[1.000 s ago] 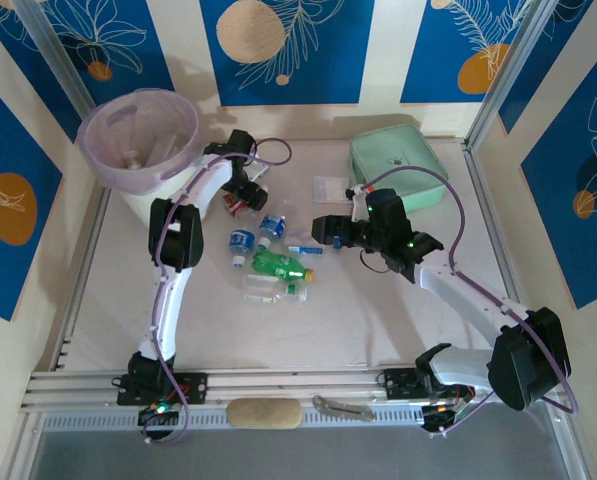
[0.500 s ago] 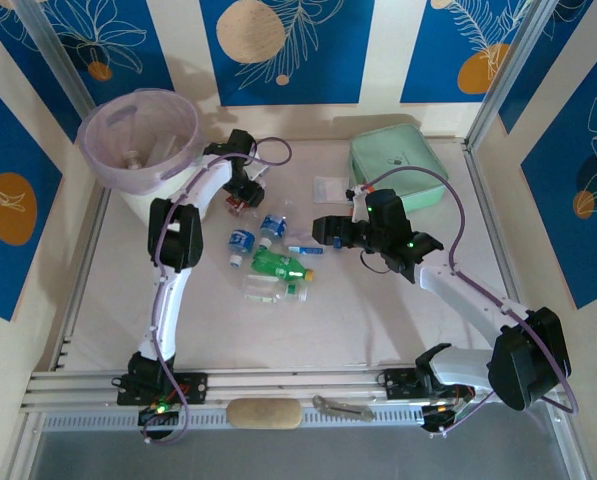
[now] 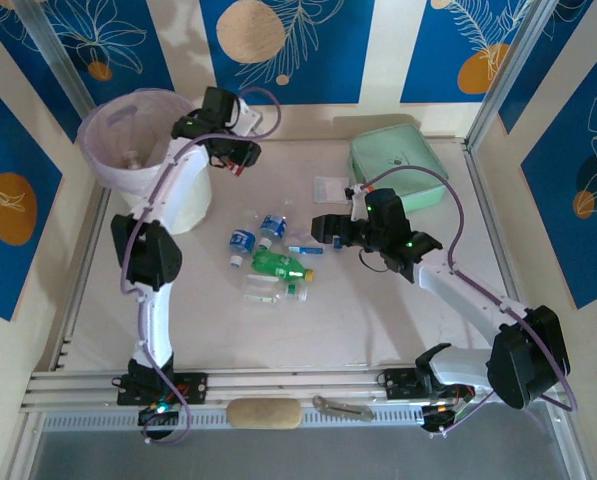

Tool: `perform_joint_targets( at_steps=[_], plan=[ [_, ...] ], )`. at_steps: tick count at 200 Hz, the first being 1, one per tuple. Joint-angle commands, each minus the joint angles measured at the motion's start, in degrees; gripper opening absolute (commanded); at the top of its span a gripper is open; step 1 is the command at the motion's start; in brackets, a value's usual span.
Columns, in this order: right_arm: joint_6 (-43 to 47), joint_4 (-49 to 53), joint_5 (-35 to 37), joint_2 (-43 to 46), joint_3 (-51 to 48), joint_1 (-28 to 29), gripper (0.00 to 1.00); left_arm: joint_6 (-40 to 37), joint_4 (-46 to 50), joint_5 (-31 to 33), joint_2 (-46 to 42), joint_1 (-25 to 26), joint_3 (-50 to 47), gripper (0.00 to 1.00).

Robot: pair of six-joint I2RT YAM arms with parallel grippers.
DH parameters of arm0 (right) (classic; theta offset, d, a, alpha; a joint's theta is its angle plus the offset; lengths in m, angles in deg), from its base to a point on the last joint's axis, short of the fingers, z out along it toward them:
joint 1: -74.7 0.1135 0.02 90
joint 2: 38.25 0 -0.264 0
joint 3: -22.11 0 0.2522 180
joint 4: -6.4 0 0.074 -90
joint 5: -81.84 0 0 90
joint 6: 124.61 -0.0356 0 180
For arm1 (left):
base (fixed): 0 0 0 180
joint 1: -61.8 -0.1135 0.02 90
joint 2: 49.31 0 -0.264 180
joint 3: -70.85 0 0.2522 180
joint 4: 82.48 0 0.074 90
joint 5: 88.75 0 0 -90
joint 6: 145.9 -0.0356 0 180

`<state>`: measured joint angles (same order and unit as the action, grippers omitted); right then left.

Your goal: Put the plastic bottles in the bin

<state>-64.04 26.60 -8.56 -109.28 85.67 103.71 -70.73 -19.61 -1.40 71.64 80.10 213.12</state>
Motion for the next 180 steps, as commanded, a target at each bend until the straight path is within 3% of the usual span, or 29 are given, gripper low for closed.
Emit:
perform_joint_targets(
  at_steps=[1,30,36,66,180],
  plan=[
    [-0.1,-1.9,-1.3,-0.9,0.6,0.5,0.90,2.9,-1.5,-4.4,-4.9,0.3,0.3,0.55],
    [0.0,-3.3,-2.2,-1.2,0.4,0.6,0.95,4.4,-3.1,-5.1,-9.8,0.1,-0.4,0.54],
    [-0.2,-3.5,-2.1,-1.2,0.2,0.7,1.00,4.6,-3.4,-5.2,-10.7,0.0,-0.4,0.54],
    [-0.5,-4.8,-1.8,-1.5,-0.4,0.9,0.99,6.0,-4.6,-4.7,-15.2,-1.7,-1.3,0.54],
    [-0.8,-4.5,-2.4,-4.2,0.6,0.9,0.99,11.1,-13.8,0.2,-28.1,-19.5,-11.7,0.57]
  ],
)
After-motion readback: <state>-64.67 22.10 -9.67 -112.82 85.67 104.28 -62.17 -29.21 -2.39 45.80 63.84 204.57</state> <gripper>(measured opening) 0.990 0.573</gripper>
